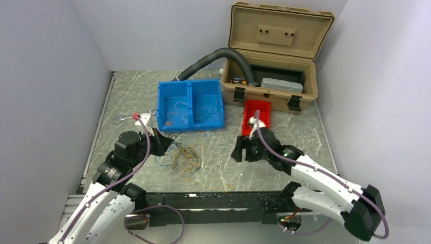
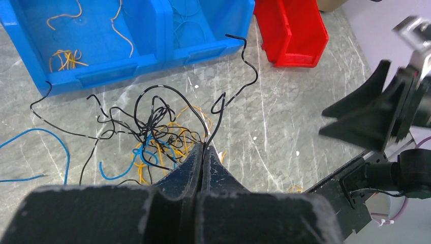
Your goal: Untangle the cables
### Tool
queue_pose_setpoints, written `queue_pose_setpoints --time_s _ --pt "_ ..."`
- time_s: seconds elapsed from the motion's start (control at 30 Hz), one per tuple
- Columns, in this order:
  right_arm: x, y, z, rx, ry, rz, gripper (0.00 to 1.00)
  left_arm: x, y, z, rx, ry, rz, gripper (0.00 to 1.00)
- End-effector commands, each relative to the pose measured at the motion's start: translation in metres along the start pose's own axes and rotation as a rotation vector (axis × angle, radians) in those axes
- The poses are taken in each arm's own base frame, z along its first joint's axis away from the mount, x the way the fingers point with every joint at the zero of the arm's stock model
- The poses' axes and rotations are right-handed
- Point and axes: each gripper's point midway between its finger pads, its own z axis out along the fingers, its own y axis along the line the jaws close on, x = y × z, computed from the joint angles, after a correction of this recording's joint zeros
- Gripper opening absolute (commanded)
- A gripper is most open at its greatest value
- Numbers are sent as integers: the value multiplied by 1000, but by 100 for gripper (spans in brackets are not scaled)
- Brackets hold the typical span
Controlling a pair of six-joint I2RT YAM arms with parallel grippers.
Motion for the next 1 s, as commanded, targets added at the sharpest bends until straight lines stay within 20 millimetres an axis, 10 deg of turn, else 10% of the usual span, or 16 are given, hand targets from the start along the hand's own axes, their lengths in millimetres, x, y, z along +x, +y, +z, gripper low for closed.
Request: queue_pose_setpoints --time_s 0.0,0.53,0.73,0.97 --pt "13 73 11 -174 24 -201 77 -22 -9 -7 19 -61 13 0" --pt "16 196 125 -186 -131 -441 62 -15 14 -10 -106 -50 -12 0" --pt "8 195 150 -108 -173 -470 59 -14 14 -7 -106 -54 -26 0" --pt "23 148 182 145 -131 -425 54 -18 14 -7 -110 -77 -56 0"
